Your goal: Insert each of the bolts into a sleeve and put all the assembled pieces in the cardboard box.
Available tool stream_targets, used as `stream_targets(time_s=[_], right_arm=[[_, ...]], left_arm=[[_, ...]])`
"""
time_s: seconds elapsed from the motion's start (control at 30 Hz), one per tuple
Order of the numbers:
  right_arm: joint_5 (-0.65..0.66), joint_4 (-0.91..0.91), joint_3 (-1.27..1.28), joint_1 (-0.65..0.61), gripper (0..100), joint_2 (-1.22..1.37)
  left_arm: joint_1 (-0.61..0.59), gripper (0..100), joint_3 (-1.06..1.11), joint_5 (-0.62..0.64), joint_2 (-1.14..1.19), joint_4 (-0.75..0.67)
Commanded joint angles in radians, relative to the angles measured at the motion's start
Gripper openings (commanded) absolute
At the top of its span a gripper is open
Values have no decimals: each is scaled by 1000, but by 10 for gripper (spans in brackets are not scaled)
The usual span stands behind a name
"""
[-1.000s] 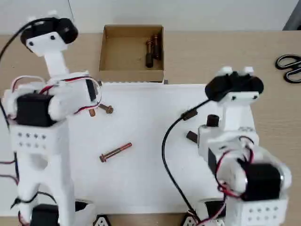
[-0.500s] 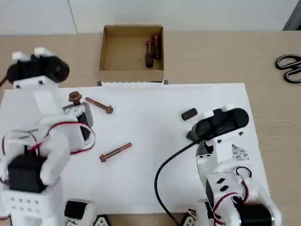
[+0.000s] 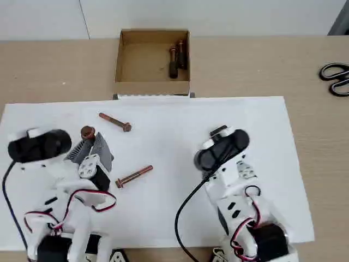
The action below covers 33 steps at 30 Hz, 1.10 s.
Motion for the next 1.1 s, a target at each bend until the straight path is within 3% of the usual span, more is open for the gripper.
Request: stream_targets(time_s=[0.0, 0.23, 0.47, 0.63, 1.07], right_arm=[[9, -99, 91, -91, 2, -102], [11, -214, 219, -237, 2, -165], [89, -346, 331, -295, 2, -176], [101, -386, 351, -340, 2, -176], [103, -386, 331, -407, 2, -176]], left_arm=[[8, 6, 73, 38, -133, -87], [20, 6, 147, 101, -149, -198], [233, 6, 157, 215, -149, -201], [351, 6, 157, 222, -149, -196], [374, 6, 220, 222, -149, -199]])
